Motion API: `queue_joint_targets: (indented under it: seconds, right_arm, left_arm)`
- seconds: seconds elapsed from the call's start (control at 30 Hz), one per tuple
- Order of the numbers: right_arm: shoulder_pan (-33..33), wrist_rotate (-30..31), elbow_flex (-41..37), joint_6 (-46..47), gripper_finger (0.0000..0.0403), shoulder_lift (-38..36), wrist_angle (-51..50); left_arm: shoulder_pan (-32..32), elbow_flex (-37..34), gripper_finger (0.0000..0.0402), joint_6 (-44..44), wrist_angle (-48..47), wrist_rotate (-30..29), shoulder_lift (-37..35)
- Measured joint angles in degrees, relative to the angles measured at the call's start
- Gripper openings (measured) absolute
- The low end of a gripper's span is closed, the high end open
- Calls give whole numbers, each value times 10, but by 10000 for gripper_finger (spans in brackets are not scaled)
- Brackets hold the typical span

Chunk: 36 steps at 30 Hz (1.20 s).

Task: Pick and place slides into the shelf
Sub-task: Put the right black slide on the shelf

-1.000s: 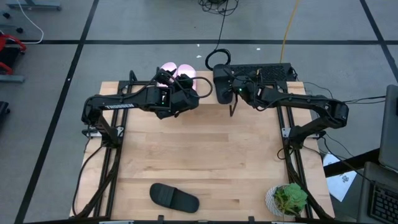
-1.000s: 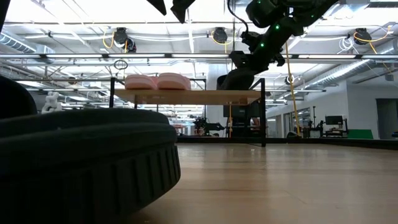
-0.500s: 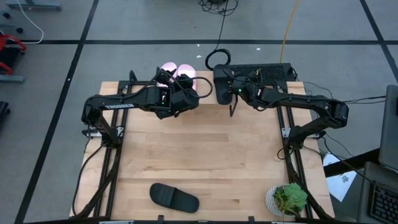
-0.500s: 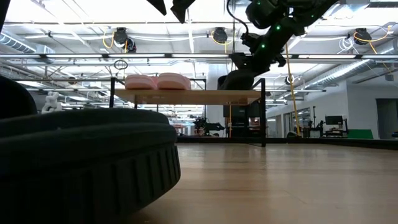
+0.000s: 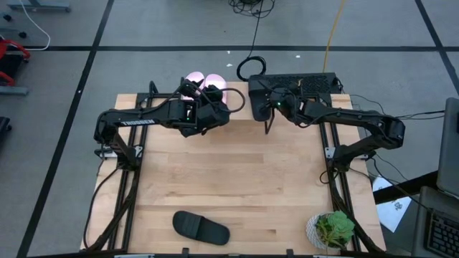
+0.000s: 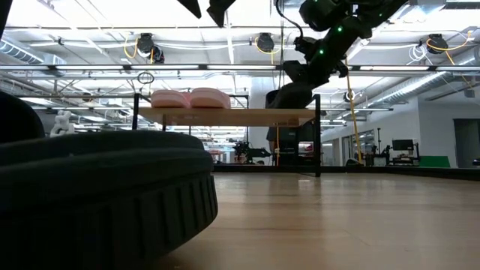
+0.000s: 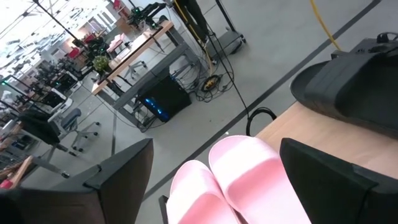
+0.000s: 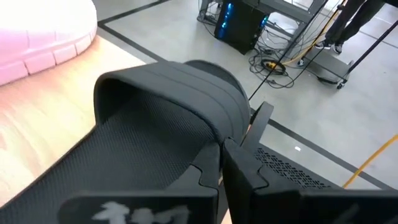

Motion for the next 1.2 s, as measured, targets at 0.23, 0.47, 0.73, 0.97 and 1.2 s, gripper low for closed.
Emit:
queue_joint_targets:
  seconds: [0.23,0.47,0.73,0.97,1.2]
  right_arm:
    - [0,-15,0,4,0,0,-12]
    - [0,-16,0,4,0,0,-13]
    - [0,-44,0,4,1,0,-19]
    - [-1,-45,0,5,30,1,-27]
    - [-1,-45,0,21,61,1,-51]
  left_arm:
    - [0,0,351,22,41,27,0]
    - [0,0,351,31,41,34,0]
    - [0,0,351,31,41,34,0]
    - [-1,0,351,32,40,34,0]
    - [-1,0,351,33,40,35,0]
